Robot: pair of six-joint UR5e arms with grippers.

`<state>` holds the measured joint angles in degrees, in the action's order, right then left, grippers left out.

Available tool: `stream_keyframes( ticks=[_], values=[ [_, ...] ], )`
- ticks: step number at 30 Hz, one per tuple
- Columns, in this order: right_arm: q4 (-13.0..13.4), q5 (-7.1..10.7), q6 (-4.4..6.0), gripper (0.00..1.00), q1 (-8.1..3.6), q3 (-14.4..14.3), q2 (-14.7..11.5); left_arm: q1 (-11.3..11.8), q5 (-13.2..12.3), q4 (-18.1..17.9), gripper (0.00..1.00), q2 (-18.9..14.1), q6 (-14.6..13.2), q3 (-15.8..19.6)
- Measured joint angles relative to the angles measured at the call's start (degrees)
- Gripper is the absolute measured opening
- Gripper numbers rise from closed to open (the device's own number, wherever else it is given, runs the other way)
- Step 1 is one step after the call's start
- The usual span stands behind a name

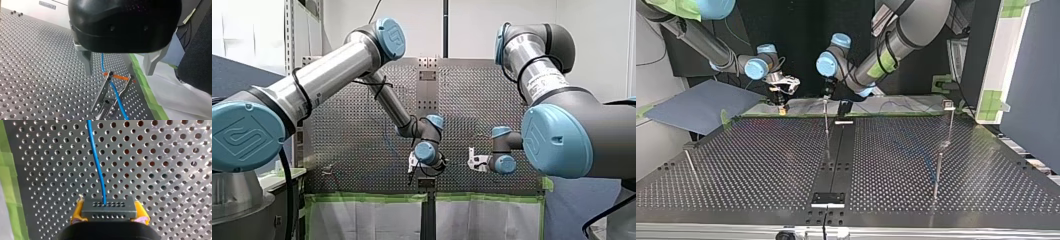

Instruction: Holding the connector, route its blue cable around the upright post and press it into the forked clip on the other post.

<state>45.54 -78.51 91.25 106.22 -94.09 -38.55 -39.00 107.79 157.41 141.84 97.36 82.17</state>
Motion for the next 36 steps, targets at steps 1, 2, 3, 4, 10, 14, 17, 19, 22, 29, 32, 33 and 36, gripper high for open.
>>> stream_keyframes(
  ticks=[1,2,3,4,10,14,17,19,22,29,32,33,36],
  values=[
    [0.0,0.00,0.00,0.00,0.01,0.0,0.0,-0.1,0.2,0.3,1.00,-0.1,0.0,0.0],
    [0.0,-0.01,0.00,0.00,0.02,0.0,0.0,-0.3,0.5,0.6,1.00,-0.3,-0.1,0.2],
    [0.0,0.00,0.00,0.00,0.03,0.0,0.0,-0.6,0.8,0.6,1.00,-0.5,-0.2,0.4],
    [0.0,0.00,0.00,0.00,0.02,0.0,0.0,-0.8,1.2,0.6,1.00,-0.9,-0.3,0.7],
    [0.0,-0.01,0.00,0.00,0.03,0.0,0.0,-2.4,3.5,-1.6,1.00,-3.6,0.1,3.4],
    [0.1,-0.06,0.00,0.00,0.16,0.0,0.0,-3.8,3.9,-3.7,1.00,-5.8,1.3,5.6],
    [0.1,-0.07,0.00,0.00,0.35,0.0,0.0,-5.0,4.5,-5.2,1.00,-7.2,2.5,7.1],
    [0.1,-0.07,0.03,0.00,0.45,0.0,0.0,-5.8,5.0,-5.9,1.00,-8.0,3.3,7.8],
    [0.1,-0.07,0.22,0.00,0.51,0.0,0.0,-7.2,6.0,-7.4,1.00,-9.4,4.6,9.3],
    [0.0,-0.07,0.76,0.00,0.63,0.0,0.0,-10.7,9.2,-7.0,1.00,-12.9,8.1,12.8],
    [0.0,-0.07,0.96,0.00,0.68,0.0,0.0,-12.0,10.5,-5.8,1.00,-14.3,9.5,14.1],
    [0.0,-0.07,1.02,0.00,0.68,0.0,0.0,-12.4,10.9,-5.7,1.00,-14.7,9.9,14.5],
    [0.1,-0.07,1.11,0.00,0.71,0.0,0.0,-13.9,12.4,-6.2,1.00,-16.1,11.3,16.0]
  ],
)
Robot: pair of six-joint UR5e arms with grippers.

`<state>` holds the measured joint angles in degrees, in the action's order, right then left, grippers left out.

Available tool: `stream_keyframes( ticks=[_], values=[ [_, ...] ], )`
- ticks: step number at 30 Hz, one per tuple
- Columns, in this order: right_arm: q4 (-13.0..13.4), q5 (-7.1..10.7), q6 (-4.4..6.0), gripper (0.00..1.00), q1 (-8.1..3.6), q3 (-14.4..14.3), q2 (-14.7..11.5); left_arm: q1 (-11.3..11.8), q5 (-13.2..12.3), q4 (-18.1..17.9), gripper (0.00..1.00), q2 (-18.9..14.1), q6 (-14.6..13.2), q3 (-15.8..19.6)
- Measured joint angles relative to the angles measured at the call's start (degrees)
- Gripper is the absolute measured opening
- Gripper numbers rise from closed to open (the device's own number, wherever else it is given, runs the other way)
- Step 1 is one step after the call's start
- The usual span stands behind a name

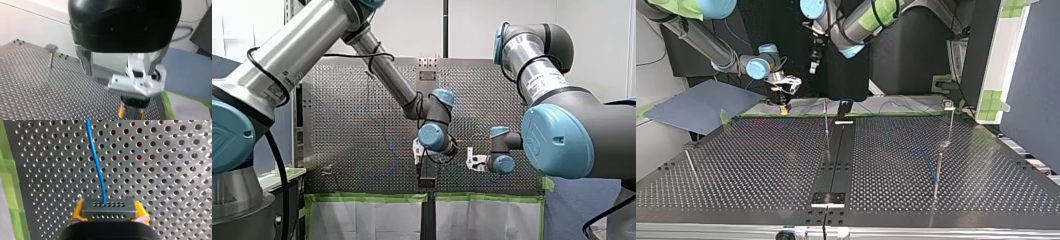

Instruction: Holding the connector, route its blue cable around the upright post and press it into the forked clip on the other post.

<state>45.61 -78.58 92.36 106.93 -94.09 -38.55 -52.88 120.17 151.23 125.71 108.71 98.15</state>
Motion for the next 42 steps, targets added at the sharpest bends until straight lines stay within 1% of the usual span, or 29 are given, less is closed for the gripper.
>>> stream_keyframes(
  ticks=[8,11,14,17,20,24,29,36,42],
  values=[
    [0.1,0.13,0.28,0.00,0.15,0.0,0.0,-4.2,4.2,-3.9,1.00,-4.2,4.2,4.2],
    [0.1,0.16,0.38,0.00,0.19,0.0,0.0,-5.5,5.7,-4.5,1.00,-5.7,5.7,5.7],
    [0.0,0.17,0.56,0.00,0.24,0.0,0.0,-5.9,7.2,-4.3,1.00,-7.2,7.2,7.2],
    [0.0,0.18,0.67,0.00,0.24,0.0,0.0,-5.7,8.5,-4.6,1.00,-8.8,8.8,8.8],
    [0.0,0.18,0.72,0.00,0.25,0.0,0.0,-5.2,8.8,-5.8,1.00,-10.5,10.1,10.5],
    [-0.1,0.18,0.73,0.00,0.31,0.0,0.0,-3.8,7.9,-7.2,1.00,-12.7,9.7,12.7],
    [-0.1,0.18,0.74,0.00,0.33,0.0,0.0,-1.0,5.3,-8.0,1.00,-15.7,9.0,15.7],
    [-0.1,0.18,0.74,0.00,0.35,0.0,0.0,2.6,1.7,-10.6,1.00,-19.4,10.6,19.4],
    [0.0,0.18,0.74,0.00,0.46,0.0,0.0,5.4,-1.4,-13.7,1.00,-22.5,10.5,22.5]
  ],
)
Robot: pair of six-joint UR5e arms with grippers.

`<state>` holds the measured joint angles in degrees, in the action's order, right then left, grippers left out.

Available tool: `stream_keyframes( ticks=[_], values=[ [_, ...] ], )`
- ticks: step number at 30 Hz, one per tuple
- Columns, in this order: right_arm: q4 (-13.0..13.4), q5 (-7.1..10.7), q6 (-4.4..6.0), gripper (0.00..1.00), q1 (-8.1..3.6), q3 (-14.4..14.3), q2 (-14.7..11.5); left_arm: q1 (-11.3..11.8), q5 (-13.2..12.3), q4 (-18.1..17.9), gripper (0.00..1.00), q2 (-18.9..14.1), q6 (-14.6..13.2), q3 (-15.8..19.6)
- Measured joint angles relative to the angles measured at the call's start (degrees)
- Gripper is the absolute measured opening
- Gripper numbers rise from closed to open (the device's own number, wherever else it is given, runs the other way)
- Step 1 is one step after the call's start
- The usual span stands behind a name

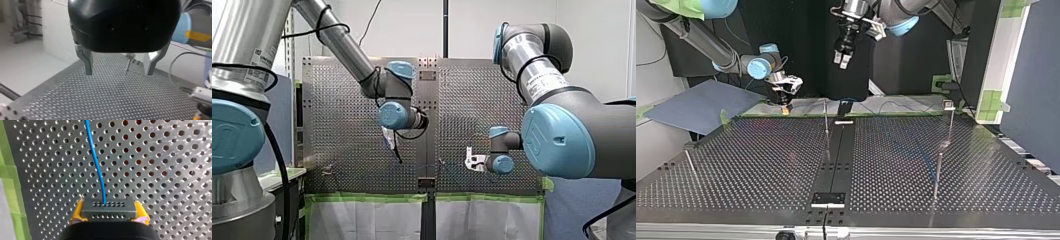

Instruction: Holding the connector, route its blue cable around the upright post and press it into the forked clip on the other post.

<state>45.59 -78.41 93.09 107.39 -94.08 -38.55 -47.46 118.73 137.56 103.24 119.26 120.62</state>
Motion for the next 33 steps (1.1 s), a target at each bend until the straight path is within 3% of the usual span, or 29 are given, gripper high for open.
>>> stream_keyframes(
  ticks=[7,26,33],
  values=[
    [0.0,0.00,0.00,0.00,0.20,0.0,0.0,0.8,-2.6,-1.7,1.00,-3.3,-0.5,3.3],
    [0.0,0.00,0.00,0.00,0.72,0.0,0.0,1.9,-1.6,-9.5,1.00,-12.4,-3.3,12.5],
    [0.0,0.00,0.00,0.00,0.90,0.0,0.0,2.4,0.5,-9.4,1.00,-12.0,-4.8,15.9]
  ],
)
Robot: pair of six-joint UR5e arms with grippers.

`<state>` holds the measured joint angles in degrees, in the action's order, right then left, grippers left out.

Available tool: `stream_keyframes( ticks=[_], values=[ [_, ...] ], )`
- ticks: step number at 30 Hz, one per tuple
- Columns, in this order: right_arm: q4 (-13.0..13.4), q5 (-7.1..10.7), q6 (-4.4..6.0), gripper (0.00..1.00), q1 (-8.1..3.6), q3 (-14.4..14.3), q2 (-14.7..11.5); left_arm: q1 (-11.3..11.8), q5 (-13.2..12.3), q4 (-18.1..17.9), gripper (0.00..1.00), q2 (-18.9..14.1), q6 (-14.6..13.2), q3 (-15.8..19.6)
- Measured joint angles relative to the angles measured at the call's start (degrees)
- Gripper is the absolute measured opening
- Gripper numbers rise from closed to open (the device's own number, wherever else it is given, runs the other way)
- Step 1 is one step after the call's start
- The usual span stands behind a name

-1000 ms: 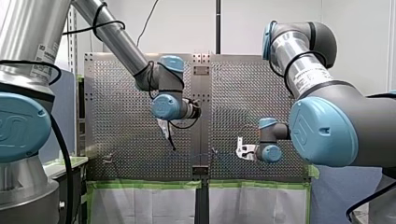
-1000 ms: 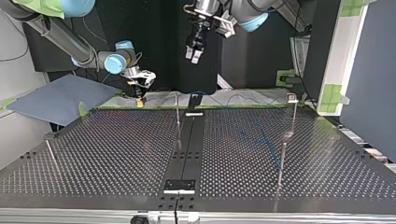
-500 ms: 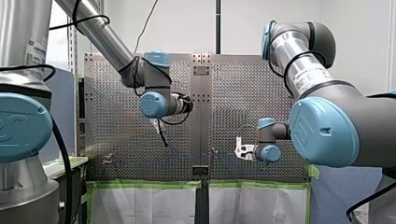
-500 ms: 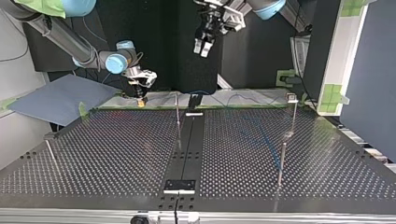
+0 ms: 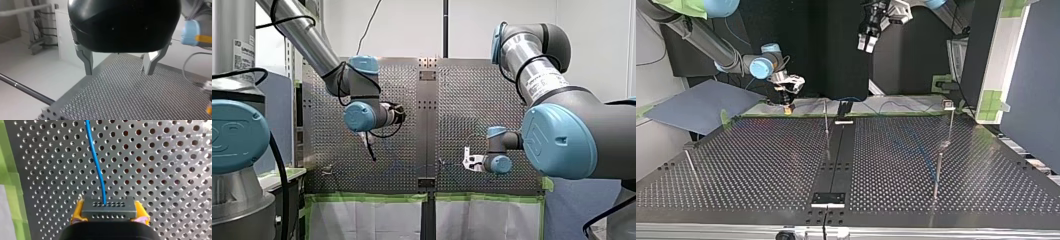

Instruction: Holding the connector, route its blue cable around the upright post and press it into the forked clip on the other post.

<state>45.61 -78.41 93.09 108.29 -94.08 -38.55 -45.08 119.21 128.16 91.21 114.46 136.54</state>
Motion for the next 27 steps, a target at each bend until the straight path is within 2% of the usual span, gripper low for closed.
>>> stream_keyframes(
  ticks=[5,8,12,14,27],
  values=[
    [0.0,-0.11,-0.21,0.00,0.12,0.0,0.0,0.3,0.5,-1.7,1.00,1.4,-0.6,2.6],
    [-0.2,-0.70,-0.77,0.00,0.05,0.3,-0.3,0.4,0.6,-2.1,1.00,1.9,-0.8,4.2],
    [-1.6,-2.55,-1.65,0.00,-0.07,0.5,-1.9,0.5,0.5,-2.2,1.00,2.1,-0.8,5.1],
    [-2.4,-3.46,-1.77,0.00,-0.02,0.6,-2.8,0.5,0.5,-2.3,1.00,2.1,-0.7,5.2],
    [-9.5,-10.22,-1.00,0.00,0.36,0.6,-9.9,0.6,-0.3,-2.4,1.00,2.1,-0.5,5.3]
  ],
)
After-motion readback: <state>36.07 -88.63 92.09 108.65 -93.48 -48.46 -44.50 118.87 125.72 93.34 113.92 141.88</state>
